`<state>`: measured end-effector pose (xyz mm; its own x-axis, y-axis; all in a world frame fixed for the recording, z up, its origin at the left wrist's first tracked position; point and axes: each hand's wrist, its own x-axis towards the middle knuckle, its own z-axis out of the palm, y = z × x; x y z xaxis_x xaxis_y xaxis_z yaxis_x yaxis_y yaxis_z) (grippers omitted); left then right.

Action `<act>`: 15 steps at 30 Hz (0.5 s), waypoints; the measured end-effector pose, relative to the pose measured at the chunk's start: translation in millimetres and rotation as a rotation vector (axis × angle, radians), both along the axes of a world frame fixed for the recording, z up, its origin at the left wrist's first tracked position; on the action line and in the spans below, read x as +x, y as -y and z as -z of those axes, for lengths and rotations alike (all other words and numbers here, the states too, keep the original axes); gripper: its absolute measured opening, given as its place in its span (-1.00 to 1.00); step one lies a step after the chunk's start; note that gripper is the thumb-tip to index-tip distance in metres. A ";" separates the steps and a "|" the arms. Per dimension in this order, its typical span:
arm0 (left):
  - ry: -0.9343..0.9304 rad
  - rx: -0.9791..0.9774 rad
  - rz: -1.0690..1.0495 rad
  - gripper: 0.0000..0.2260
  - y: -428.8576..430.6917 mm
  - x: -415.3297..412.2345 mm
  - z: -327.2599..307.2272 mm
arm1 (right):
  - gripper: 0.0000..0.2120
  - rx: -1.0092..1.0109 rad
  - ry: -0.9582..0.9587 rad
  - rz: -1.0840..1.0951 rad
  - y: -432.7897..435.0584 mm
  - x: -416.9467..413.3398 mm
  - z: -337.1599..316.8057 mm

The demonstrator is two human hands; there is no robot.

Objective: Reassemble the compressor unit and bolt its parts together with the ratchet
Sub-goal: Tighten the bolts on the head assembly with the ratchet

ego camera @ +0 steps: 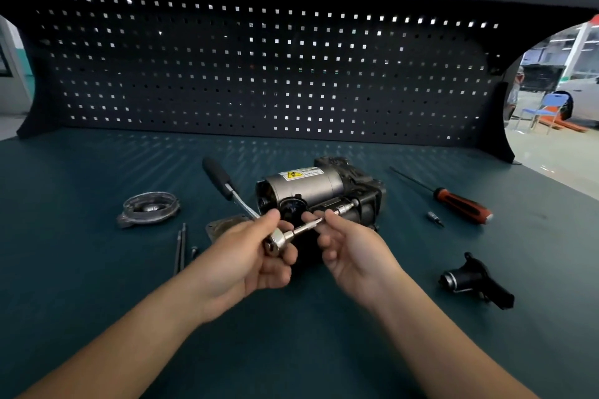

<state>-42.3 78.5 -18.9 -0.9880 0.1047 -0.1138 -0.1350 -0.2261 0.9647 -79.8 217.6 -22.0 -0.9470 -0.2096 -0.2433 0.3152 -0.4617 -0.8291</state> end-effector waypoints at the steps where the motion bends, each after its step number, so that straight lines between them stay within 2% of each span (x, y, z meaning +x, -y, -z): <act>1: -0.045 -0.106 -0.019 -0.80 0.9 0.3 1.4 | -0.84 0.021 0.001 0.005 1.3 -0.3 0.5; 3: -0.321 -0.585 -0.092 -0.85 1.1 5.4 2.0 | -0.84 0.037 0.003 0.020 3.3 -1.2 2.1; 5: -0.740 -1.255 -0.137 -0.78 5.5 7.3 9.2 | -0.83 0.017 0.006 0.035 4.9 -2.4 4.5; 6: -0.932 -1.492 -0.159 -0.74 8.6 5.0 11.9 | -0.83 0.012 0.003 0.039 5.2 -2.2 5.2; 7: -1.048 -1.583 -0.175 -0.71 10.1 4.1 12.7 | -0.84 0.013 0.002 0.043 5.3 -2.3 6.0; 8: -1.041 -1.537 -0.144 -0.72 10.3 5.3 13.4 | -0.84 0.011 0.005 0.048 4.9 -1.9 6.2; 9: -0.947 -1.341 -0.112 -0.75 7.7 8.3 12.1 | -0.84 0.002 0.010 0.051 4.0 -1.8 6.3; 11: -0.595 -0.699 -0.108 -0.85 -0.1 7.8 12.4 | -0.85 -0.016 0.010 0.043 2.0 -0.7 4.5; 12: -0.409 -0.396 -0.135 -0.84 -3.0 3.3 10.7 | -0.86 -0.026 0.005 0.033 1.5 -0.2 3.6; 14: -0.045 0.113 -0.043 -0.73 -0.5 -4.8 2.5 | -0.84 -0.034 -0.014 0.011 2.3 0.6 2.5; 15: 0.065 0.301 0.003 -0.70 2.4 -7.4 -1.6 | -0.83 -0.024 -0.025 0.008 3.4 0.6 2.8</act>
